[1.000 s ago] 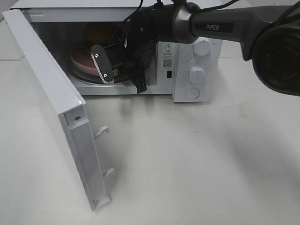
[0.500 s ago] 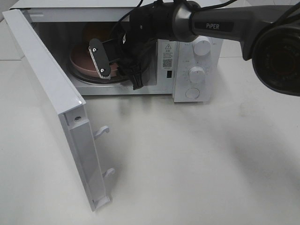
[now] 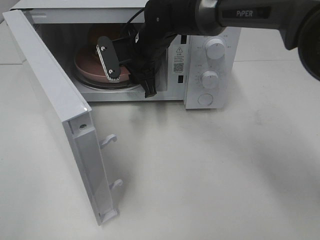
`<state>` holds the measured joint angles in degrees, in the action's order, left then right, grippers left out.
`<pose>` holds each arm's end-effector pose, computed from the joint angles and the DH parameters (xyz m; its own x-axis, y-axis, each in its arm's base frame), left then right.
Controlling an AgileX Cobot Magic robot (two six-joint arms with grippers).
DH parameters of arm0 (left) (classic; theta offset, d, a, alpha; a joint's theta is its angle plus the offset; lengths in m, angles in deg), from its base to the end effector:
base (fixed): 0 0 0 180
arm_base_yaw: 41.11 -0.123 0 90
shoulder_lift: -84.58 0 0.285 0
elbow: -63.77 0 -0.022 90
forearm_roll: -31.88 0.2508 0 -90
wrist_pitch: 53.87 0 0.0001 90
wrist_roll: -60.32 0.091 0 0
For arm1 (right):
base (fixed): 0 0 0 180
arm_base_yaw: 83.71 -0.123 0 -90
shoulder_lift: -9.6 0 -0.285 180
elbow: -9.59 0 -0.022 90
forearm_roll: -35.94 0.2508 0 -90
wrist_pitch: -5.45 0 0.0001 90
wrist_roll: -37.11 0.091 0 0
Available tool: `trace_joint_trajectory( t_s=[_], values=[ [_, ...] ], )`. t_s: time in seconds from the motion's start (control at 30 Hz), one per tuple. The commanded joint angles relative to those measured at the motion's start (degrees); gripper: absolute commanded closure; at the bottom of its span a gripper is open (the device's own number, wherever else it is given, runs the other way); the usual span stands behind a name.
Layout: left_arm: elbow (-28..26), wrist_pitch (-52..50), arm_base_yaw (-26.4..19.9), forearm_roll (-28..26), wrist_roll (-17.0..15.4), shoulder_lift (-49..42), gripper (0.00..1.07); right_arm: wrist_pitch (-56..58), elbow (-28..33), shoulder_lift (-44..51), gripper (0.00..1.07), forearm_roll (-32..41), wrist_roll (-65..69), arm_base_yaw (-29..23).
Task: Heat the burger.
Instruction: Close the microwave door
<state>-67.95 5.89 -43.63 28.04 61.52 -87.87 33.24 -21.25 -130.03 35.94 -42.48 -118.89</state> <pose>-0.0052 -0.0055 0.2803 -0.4307 -0.0318 -0.9019 0.0027 0.9993 -0.0365 0.4284 0.3020 0.1815 0.4594 -0.8795 -0.1242 -0.6880 -0.2639 -0.6760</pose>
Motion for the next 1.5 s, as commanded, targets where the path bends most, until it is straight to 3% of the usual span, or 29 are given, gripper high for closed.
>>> trace_joint_trajectory(
  t_s=[0.03, 0.13, 0.97, 1.5],
  values=[
    [0.0, -0.5, 0.2, 0.2, -0.1, -1.2, 0.04, -3.3, 4.4, 3.4, 0.43, 1.4, 2.6, -0.2],
    [0.0, -0.5, 0.2, 0.2, -0.1, -1.2, 0.04, -4.8, 7.6, 5.4, 0.38, 1.3, 3.8, -0.2],
    [0.0, -0.5, 0.2, 0.2, -0.1, -1.2, 0.04, -17.0, 40.0, 26.6, 0.38, -0.6, 6.5, -0.1],
    [0.0, -0.5, 0.2, 0.2, -0.1, -1.2, 0.04, -20.2, 55.6, 42.7, 0.38, -0.6, 17.0, -0.1]
  ],
)
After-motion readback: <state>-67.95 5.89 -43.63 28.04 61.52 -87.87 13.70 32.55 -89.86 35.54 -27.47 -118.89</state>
